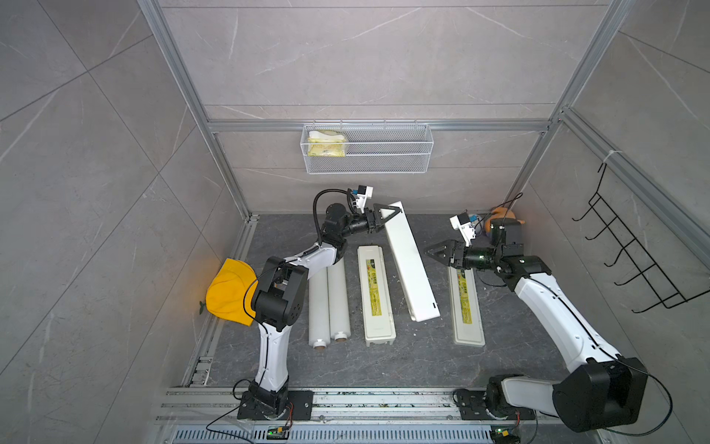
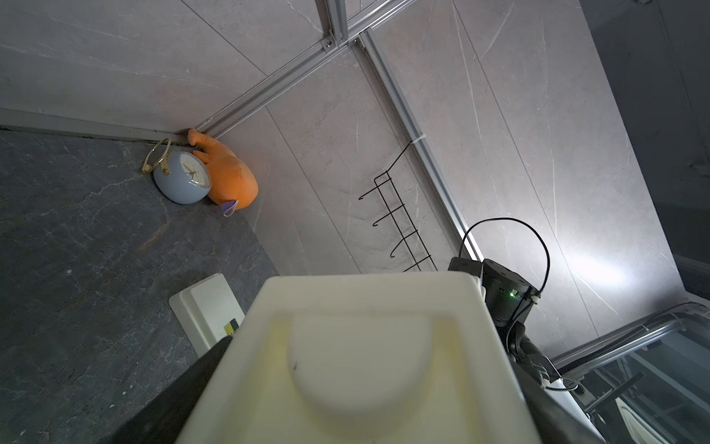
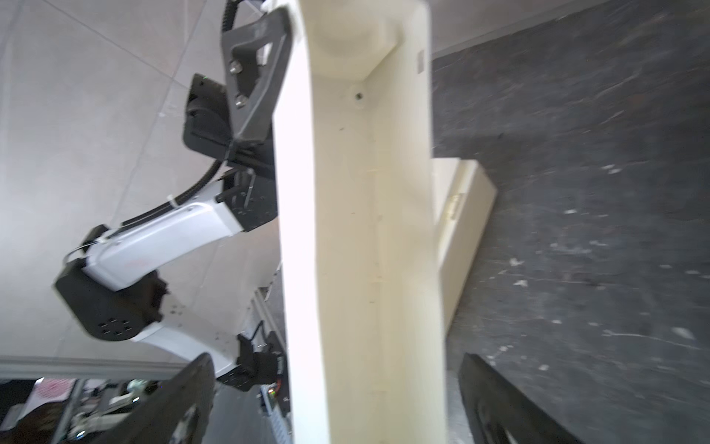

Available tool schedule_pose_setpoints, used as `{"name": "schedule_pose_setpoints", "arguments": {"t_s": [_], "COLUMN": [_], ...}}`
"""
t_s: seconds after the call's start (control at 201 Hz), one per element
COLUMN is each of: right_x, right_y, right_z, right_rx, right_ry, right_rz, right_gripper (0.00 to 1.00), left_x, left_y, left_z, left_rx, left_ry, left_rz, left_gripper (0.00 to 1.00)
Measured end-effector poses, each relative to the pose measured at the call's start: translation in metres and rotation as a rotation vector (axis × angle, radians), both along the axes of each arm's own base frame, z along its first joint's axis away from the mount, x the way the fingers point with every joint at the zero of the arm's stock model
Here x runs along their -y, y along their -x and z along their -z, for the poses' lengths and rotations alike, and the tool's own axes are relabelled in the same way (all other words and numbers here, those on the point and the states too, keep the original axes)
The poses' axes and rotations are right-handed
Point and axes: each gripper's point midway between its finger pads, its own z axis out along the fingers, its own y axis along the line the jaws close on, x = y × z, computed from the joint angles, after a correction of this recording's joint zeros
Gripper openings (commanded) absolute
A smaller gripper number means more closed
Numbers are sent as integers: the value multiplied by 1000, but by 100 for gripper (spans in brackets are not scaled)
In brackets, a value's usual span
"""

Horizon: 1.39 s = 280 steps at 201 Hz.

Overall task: Put plastic wrap rolls into dispensers
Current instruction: Place the plastic wrap cutting box at the center of the board.

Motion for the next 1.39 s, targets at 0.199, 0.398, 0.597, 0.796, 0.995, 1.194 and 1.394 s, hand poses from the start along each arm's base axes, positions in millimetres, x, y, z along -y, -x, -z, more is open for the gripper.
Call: {"name": "schedule_pose_setpoints", "arguments": {"t_s": [0.199, 0.398, 0.597, 0.796, 0.995, 1.194, 1.394], "right_x": [-36, -45, -47, -51, -51, -47, -33], "right_y": [25, 24, 24, 27, 27, 26, 27], "right_z": [-3, 10, 12, 6, 8, 15, 41], "right_rx": [-12, -58, -79, -52, -59, -45, -113], "right_ry": [-39, -52, -68, -96, -91, -53, 41], "right_rz": [-136, -161, -170, -208, -203, -169, -65], "right_gripper": [100, 86, 50, 0, 0, 0, 0], "left_x": [13, 19, 19, 18, 16, 0, -43], "left_y": [4, 10, 16, 19, 15, 3, -21], "left_z": [-9, -20, -30, -28, -22, -25, -31], "left_rx": [20, 35, 52, 65, 19, -15, -25], "left_ry": [21, 46, 76, 83, 85, 99, 100], "left_rz": [15, 34, 57, 78, 89, 68, -40], "left_gripper": [48, 58, 63, 75, 100, 100, 100]}}
